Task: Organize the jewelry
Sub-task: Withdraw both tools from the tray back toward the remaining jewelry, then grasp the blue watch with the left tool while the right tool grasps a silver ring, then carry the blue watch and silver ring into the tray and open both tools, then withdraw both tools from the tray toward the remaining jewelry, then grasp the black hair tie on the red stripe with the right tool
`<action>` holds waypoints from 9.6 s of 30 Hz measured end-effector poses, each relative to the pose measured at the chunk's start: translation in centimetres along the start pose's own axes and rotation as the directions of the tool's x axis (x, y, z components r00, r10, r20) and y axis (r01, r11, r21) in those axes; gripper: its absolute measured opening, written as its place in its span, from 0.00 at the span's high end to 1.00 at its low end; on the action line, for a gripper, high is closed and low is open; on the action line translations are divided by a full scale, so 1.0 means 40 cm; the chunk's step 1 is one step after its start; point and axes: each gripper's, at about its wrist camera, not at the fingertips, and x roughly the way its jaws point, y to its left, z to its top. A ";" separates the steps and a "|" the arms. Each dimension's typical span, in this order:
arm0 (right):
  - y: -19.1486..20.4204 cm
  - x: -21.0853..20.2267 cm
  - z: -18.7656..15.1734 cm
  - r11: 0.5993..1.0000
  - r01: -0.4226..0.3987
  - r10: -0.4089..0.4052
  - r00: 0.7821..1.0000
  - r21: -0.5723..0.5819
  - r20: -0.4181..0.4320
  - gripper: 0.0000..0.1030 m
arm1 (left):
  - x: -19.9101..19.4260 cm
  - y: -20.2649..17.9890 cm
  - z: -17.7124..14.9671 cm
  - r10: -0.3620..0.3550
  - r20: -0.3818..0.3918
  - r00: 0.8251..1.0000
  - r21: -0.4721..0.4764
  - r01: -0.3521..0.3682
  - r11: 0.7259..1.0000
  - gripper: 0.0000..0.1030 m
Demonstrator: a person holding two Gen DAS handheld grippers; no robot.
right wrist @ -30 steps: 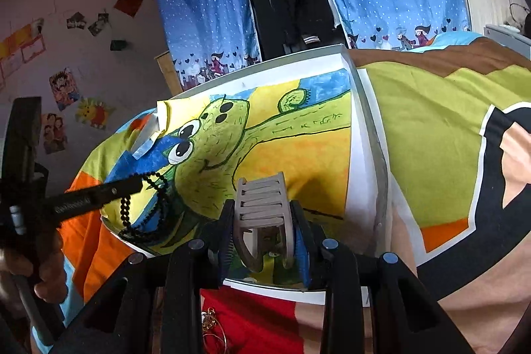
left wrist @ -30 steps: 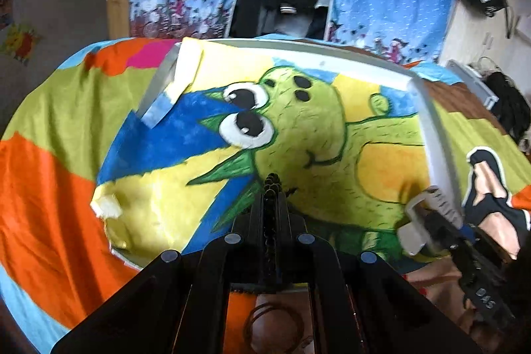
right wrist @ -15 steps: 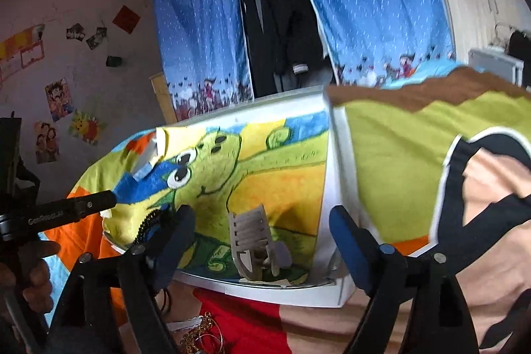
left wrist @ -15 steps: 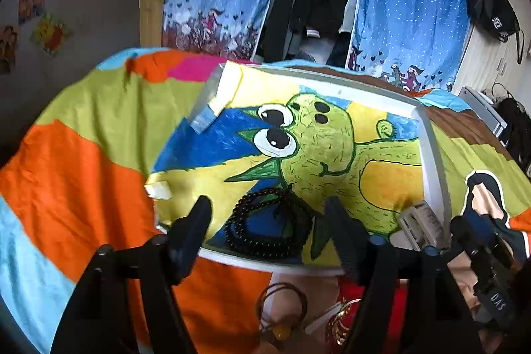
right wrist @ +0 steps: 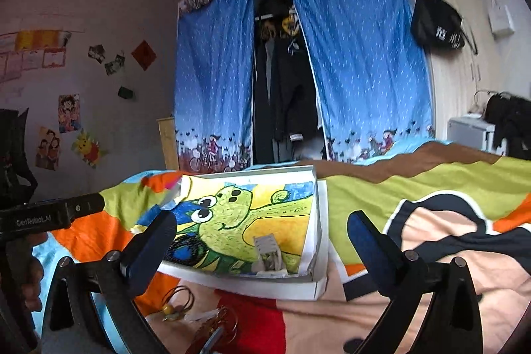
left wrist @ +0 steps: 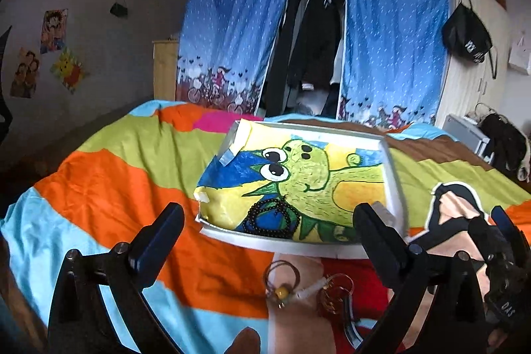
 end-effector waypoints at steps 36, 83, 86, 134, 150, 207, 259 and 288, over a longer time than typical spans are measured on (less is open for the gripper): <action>0.101 -0.293 -0.188 0.969 0.178 -0.097 0.913 0.173 -0.396 0.00 | -0.276 0.048 -0.345 -0.004 -0.260 0.966 0.117 0.036 0.992 0.03; -0.105 0.232 -0.319 0.920 -0.393 0.176 0.441 -0.013 -0.880 0.61 | 0.273 -0.172 -0.305 -0.314 -0.602 0.734 -0.002 0.392 0.920 0.71; -0.114 0.234 -0.322 0.926 -0.378 0.192 0.447 0.010 -0.874 0.66 | 0.276 -0.175 -0.305 -0.314 -0.611 0.727 -0.001 0.395 0.918 0.76; -0.007 0.365 -0.003 0.855 -0.381 0.494 0.805 0.353 -0.329 0.96 | 0.281 0.060 0.056 -0.158 -0.251 0.955 -0.037 0.153 0.987 0.96; 0.086 0.500 -0.124 0.940 -0.293 0.340 0.798 0.174 -0.497 0.95 | 0.469 0.164 0.003 -0.060 -0.361 0.931 -0.086 0.030 0.996 0.95; 0.199 -0.391 -0.026 0.998 -0.063 0.064 0.996 0.022 -0.058 0.00 | -0.449 0.101 -0.187 0.033 0.062 0.998 0.028 -0.035 0.999 0.03; 0.068 0.033 -0.317 0.950 0.052 0.184 0.706 0.309 -0.683 0.25 | -0.025 0.141 -0.293 -0.083 -0.415 0.906 0.010 0.095 0.995 0.03; 0.073 0.169 -0.357 0.970 0.037 0.126 0.767 0.240 -0.629 0.94 | 0.336 0.095 -0.240 -0.278 -0.438 0.855 0.047 0.331 0.942 0.14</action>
